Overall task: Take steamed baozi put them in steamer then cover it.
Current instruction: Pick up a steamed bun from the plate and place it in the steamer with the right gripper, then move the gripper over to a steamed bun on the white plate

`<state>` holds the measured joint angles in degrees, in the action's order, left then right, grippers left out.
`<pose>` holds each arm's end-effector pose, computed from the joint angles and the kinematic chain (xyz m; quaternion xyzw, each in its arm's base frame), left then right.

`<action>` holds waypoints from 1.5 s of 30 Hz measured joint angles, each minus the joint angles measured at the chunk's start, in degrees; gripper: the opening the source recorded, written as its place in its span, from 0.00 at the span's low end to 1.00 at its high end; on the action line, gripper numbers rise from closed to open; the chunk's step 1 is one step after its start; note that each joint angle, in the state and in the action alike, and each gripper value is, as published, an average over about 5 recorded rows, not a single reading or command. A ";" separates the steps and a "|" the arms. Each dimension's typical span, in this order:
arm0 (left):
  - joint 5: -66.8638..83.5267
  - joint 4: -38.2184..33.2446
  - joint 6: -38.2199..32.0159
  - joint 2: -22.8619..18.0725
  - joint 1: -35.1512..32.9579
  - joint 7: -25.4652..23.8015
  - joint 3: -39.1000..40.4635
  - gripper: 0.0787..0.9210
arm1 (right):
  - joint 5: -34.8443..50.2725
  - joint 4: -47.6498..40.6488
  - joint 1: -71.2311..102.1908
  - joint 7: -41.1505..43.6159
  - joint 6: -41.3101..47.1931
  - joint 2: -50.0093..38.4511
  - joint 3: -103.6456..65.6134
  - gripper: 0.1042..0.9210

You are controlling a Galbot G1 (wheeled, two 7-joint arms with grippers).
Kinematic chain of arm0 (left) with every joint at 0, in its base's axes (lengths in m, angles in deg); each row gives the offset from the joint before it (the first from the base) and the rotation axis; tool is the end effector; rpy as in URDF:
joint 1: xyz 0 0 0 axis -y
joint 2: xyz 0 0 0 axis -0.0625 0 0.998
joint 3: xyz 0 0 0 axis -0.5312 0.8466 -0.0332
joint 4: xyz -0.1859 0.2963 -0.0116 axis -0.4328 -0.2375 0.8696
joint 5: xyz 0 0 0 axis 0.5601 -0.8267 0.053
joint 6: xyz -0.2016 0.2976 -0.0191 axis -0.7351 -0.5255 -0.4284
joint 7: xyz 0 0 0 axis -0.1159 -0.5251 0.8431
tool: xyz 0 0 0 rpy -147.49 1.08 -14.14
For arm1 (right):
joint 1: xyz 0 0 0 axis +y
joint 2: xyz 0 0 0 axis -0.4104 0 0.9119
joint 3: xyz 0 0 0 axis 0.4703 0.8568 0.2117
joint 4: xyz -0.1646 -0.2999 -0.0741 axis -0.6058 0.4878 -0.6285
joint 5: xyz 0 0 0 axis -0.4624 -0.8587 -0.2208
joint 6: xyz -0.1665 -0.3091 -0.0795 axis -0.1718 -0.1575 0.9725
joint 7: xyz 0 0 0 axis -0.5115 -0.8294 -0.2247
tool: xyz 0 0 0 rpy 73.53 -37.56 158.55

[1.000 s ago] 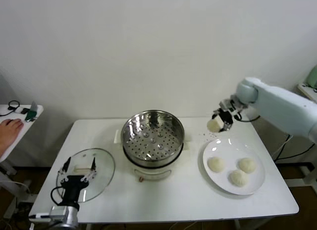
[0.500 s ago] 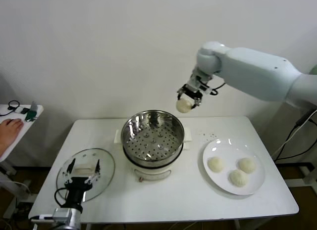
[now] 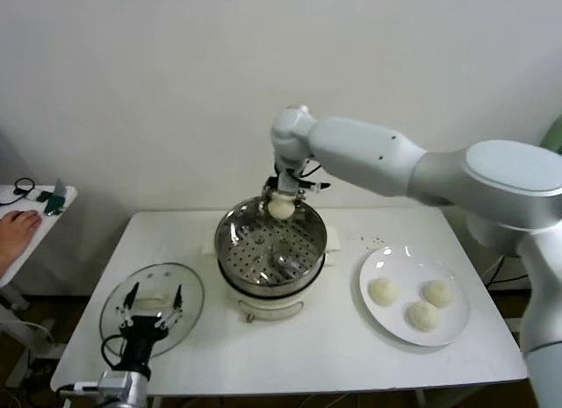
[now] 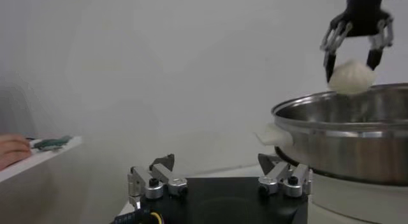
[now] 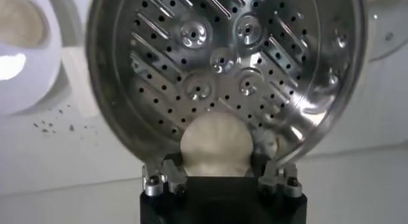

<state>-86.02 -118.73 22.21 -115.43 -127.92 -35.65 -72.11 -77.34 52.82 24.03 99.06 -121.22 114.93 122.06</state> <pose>0.1601 0.0701 -0.3308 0.0292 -0.9945 -0.0894 0.0452 0.5975 0.2143 -0.0625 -0.5806 0.0440 -0.8127 0.0222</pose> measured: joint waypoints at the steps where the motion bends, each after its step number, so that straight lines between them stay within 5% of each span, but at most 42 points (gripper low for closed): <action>1: 0.06 0.00 -0.01 0.02 -0.07 0.00 -0.09 0.88 | -0.82 -0.51 0.57 -0.23 -0.38 0.47 -0.13 0.74; 28: 0.60 0.40 -0.50 -0.13 -0.97 0.09 -0.70 0.88 | -8.00 -3.99 5.02 0.11 -2.74 3.43 -2.41 0.88; 37: 0.53 0.28 -0.64 -0.14 -1.42 0.15 -0.72 0.88 | 4.64 2.38 -2.47 3.53 2.96 -2.28 1.08 0.88; 45: 0.94 -0.63 -0.89 0.03 -2.19 0.16 -0.59 0.88 | 25.90 13.88 -12.60 -0.55 19.54 -15.14 11.49 0.88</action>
<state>-85.09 -119.36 21.32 -115.40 -130.11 -35.49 -72.70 -51.44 66.70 11.42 98.50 -101.68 99.80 133.55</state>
